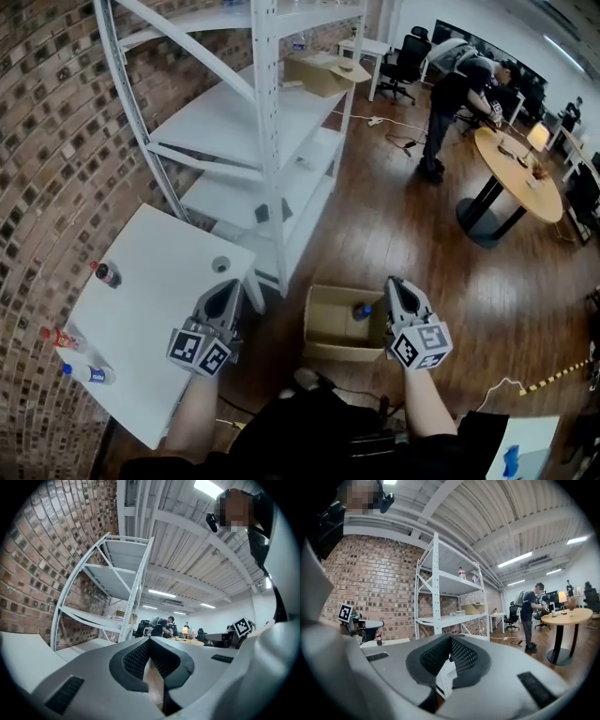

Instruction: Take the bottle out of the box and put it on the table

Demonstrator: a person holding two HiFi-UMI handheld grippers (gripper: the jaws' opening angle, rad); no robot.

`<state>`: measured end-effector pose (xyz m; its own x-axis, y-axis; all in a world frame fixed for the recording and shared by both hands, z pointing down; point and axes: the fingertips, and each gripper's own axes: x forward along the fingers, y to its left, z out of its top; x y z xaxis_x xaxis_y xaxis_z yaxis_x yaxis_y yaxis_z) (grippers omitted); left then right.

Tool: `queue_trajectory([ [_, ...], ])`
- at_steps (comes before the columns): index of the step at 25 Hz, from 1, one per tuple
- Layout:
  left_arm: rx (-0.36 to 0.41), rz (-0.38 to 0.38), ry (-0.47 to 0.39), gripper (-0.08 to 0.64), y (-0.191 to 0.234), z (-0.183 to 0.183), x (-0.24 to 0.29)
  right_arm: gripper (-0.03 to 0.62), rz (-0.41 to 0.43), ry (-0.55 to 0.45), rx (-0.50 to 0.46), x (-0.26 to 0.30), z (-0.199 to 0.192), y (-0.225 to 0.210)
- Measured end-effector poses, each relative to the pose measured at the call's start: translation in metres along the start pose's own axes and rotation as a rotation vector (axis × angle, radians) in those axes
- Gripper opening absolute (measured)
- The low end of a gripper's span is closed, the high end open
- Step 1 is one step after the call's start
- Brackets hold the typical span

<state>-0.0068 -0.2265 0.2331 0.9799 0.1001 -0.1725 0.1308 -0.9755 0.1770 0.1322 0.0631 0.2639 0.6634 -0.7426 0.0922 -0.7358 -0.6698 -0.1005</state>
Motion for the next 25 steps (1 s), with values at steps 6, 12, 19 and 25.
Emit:
queue_trajectory([
  [6, 0.001, -0.123, 0.034, 0.003, -0.034, -0.009, 0.015, 0.005, -0.103, 0.011, 0.021, -0.051, -0.017, -0.008],
  [12, -0.003, -0.233, 0.07, 0.003, -0.07, -0.025, 0.032, 0.005, -0.205, 0.002, 0.043, -0.1, -0.028, -0.025],
  [19, -0.02, -0.333, 0.103, 0.003, -0.112, -0.043, 0.057, 0.005, -0.326, -0.004, 0.085, -0.144, -0.039, -0.064],
  [25, -0.016, -0.366, 0.109, 0.003, -0.131, -0.049, 0.091, 0.005, -0.341, 0.016, 0.082, -0.142, -0.042, -0.091],
])
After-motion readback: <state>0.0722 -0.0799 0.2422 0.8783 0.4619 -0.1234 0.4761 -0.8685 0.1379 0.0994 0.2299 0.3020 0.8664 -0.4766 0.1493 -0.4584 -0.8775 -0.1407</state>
